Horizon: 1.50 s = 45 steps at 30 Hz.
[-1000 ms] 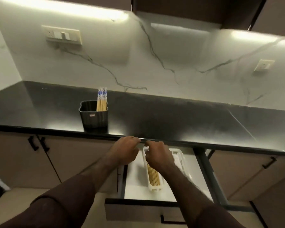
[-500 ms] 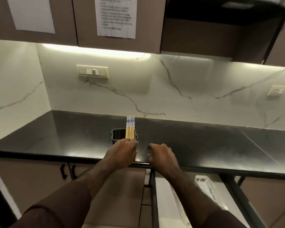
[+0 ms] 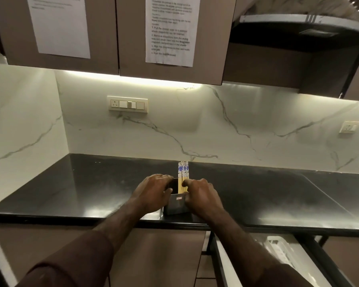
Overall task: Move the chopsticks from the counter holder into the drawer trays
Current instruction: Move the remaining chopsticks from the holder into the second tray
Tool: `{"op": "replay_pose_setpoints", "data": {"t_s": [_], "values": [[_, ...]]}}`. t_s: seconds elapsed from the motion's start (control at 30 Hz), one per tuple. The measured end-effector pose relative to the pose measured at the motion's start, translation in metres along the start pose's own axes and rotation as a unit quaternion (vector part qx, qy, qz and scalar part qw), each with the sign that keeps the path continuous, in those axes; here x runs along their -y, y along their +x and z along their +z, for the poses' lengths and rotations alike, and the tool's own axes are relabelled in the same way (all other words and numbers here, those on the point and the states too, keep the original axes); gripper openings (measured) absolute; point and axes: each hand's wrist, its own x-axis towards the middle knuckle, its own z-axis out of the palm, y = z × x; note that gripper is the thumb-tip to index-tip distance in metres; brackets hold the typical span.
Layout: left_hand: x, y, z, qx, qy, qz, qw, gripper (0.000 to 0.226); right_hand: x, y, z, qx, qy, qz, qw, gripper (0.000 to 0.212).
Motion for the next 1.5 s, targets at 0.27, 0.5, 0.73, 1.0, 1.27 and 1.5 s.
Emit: {"op": "replay_pose_setpoints", "data": {"t_s": [0.27, 0.5, 0.73, 1.0, 1.27, 1.5], "values": [[0.042, 0.013, 0.008, 0.014, 0.022, -0.020, 0.999, 0.041, 0.011, 0.038, 0.031, -0.011, 0.005, 0.016, 1.000, 0.026], [0.075, 0.054, 0.033, 0.041, 0.030, -0.026, 0.998, 0.045, -0.012, 0.081, 0.052, -0.013, 0.014, 0.045, 0.999, 0.018], [0.099, 0.109, 0.074, 0.051, 0.021, -0.027, 0.998, 0.046, -0.056, 0.132, 0.075, -0.002, 0.017, 0.062, 0.998, 0.030], [0.127, 0.150, 0.114, 0.071, 0.007, -0.056, 0.996, 0.047, -0.094, 0.175, 0.108, 0.030, 0.015, 0.087, 0.996, 0.031], [0.156, 0.172, 0.145, 0.087, -0.022, -0.065, 0.994, 0.047, -0.103, 0.194, 0.135, 0.042, -0.002, 0.133, 0.990, 0.020], [0.186, 0.190, 0.157, 0.093, -0.058, -0.046, 0.993, 0.050, -0.098, 0.209, 0.153, 0.057, -0.023, 0.180, 0.982, 0.014]]}}
